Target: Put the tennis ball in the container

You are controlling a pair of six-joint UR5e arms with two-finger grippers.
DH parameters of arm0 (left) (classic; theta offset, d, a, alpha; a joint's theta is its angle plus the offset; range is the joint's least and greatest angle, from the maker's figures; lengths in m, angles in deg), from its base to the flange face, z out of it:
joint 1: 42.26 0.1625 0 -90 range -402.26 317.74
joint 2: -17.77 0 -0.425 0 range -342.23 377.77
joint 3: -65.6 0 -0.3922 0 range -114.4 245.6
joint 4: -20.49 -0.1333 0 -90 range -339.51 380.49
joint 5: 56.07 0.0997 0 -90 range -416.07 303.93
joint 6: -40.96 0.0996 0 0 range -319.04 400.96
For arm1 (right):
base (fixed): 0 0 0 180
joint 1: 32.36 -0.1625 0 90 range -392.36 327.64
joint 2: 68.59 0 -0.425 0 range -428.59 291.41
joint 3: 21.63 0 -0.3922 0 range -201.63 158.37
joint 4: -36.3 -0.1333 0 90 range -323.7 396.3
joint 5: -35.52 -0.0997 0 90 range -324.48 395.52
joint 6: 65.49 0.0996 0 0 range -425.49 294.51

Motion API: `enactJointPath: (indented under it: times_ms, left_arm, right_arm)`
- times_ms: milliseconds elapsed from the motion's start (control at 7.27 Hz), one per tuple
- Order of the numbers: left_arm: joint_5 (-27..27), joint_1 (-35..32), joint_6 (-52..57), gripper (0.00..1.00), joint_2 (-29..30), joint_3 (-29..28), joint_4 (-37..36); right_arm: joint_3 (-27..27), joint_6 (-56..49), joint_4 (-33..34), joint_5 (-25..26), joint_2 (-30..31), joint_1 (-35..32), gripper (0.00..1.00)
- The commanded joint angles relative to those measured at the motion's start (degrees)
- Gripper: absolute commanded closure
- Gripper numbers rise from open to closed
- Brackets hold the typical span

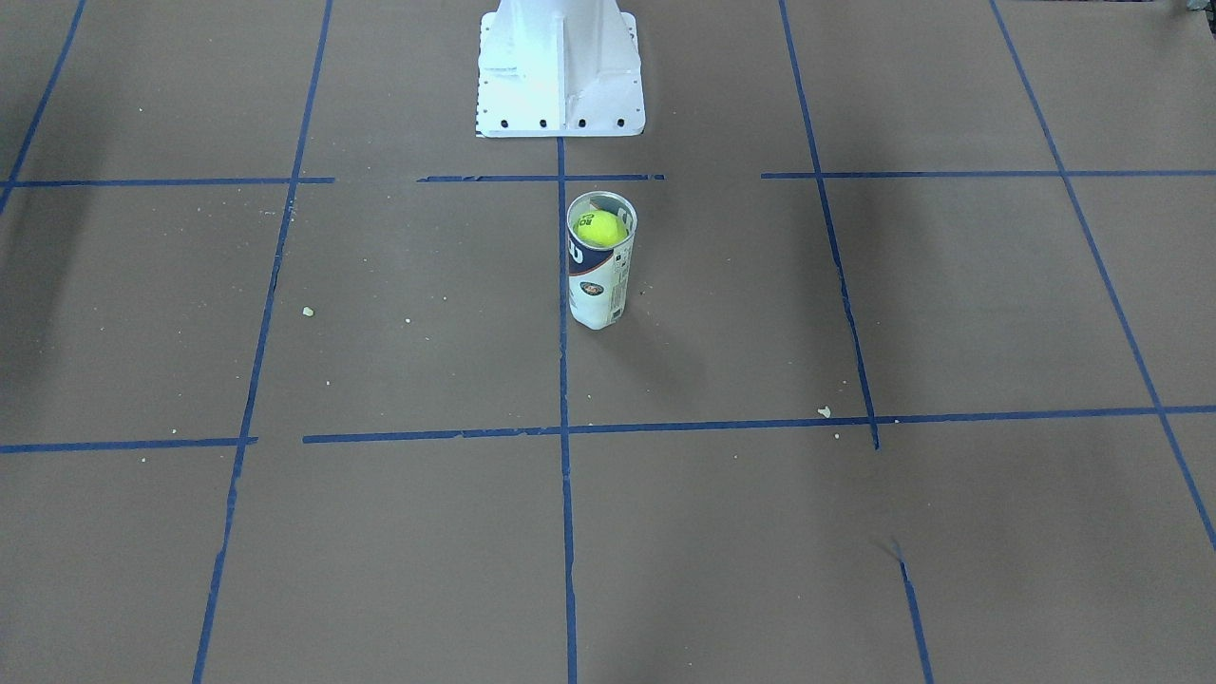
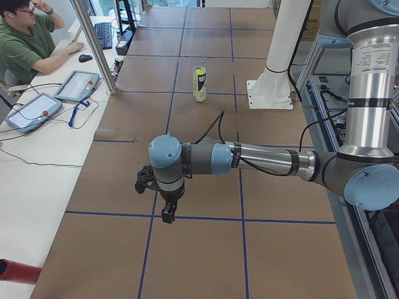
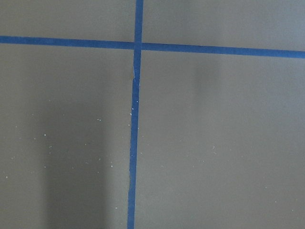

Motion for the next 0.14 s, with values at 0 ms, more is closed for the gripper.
enactJointPath:
  times_ms: [0]
  left_arm:
    - [0.0, 0.0, 0.0, 0.0, 0.0, 0.1, 0.0]
  right_arm:
    - [0.0, 0.0, 0.0, 0.0, 0.0, 0.0, 0.0]
